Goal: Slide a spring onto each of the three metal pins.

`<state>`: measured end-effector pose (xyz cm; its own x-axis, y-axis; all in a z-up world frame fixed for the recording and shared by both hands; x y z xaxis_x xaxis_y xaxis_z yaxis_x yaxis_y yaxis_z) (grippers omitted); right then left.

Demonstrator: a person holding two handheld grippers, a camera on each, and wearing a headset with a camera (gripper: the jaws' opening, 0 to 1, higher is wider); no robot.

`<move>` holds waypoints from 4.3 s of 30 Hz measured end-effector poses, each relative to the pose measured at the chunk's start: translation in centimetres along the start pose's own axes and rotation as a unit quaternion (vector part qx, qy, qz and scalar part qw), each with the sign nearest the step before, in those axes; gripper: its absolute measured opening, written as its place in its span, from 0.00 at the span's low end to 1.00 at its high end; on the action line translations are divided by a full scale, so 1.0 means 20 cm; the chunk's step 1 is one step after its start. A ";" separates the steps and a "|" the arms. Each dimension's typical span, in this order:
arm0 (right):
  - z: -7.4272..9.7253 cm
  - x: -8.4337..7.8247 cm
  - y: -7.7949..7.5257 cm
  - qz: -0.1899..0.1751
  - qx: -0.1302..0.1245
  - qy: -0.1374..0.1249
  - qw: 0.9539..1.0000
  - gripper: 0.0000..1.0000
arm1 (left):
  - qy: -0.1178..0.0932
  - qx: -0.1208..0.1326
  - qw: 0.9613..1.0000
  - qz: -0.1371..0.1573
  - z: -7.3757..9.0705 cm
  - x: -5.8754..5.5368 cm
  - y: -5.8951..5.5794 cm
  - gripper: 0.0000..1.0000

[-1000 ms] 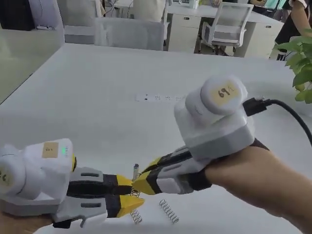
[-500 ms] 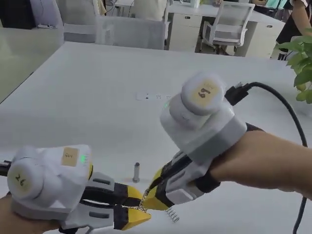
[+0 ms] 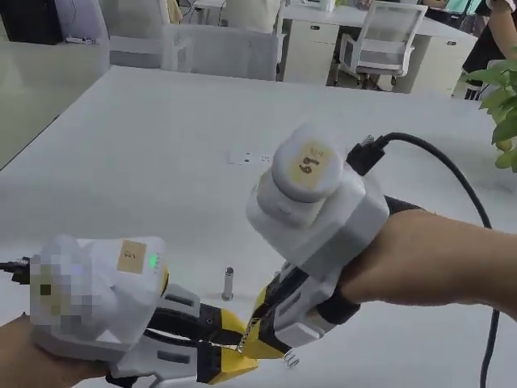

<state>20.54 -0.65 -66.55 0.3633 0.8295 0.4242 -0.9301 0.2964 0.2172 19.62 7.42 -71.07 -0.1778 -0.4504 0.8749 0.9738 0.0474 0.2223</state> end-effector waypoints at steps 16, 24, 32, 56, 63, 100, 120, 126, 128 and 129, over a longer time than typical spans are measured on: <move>0.01 0.00 -0.01 -0.004 -0.007 0.003 1.000 0.08 | -0.004 0.005 0.999 0.032 0.00 -0.02 0.01 0.06; 0.04 -0.01 -0.05 -0.011 -0.018 0.002 1.000 0.08 | -0.005 0.020 0.998 0.055 0.04 -0.08 0.02 0.10; 0.07 -0.03 -0.09 -0.020 -0.028 0.002 0.999 0.08 | -0.013 0.046 0.996 0.078 0.08 -0.13 0.03 0.20; 0.25 -0.16 -0.30 -0.071 -0.080 -0.012 0.994 0.08 | 0.004 0.126 0.986 0.107 0.13 -0.29 0.03 0.64; 0.31 -0.19 -0.37 -0.087 -0.100 -0.013 0.991 0.08 | 0.012 0.142 0.984 0.102 0.14 -0.31 0.03 0.74; 0.18 -0.29 -0.74 -0.138 -0.135 0.040 0.980 0.08 | 0.021 0.167 0.980 0.104 0.17 -0.34 0.06 0.90; 0.13 -0.30 -0.79 -0.148 -0.126 0.044 0.980 0.08 | 0.021 0.168 0.980 0.104 0.19 -0.32 0.06 0.86; 0.11 -0.32 -0.77 -0.144 -0.131 0.055 0.979 0.08 | 0.020 0.166 0.981 0.103 0.18 -0.32 0.06 0.86; 0.10 -0.32 -0.77 -0.143 -0.132 0.056 0.979 0.08 | 0.019 0.166 0.981 0.102 0.18 -0.31 0.06 0.86; 0.10 -0.33 -0.76 -0.145 -0.130 0.057 0.979 0.08 | 0.019 0.166 0.981 0.102 0.18 -0.31 0.06 0.86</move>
<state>32.47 -11.49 -70.94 0.6193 0.7361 0.2731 -0.7768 0.6250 0.0769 21.42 13.58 -74.66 0.0280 -0.4329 0.9010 0.8875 0.4254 0.1768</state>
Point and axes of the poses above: the centre of the closed fingertips' face, and the gripper's own axes: z roughly backward along the fingers, y roughly to its left, x roughly out of its top, the point moved 8 cm from there along z, roughly backward along the fingers, and after that the axes turned 12 degrees about -z, right-handed, at the moved point
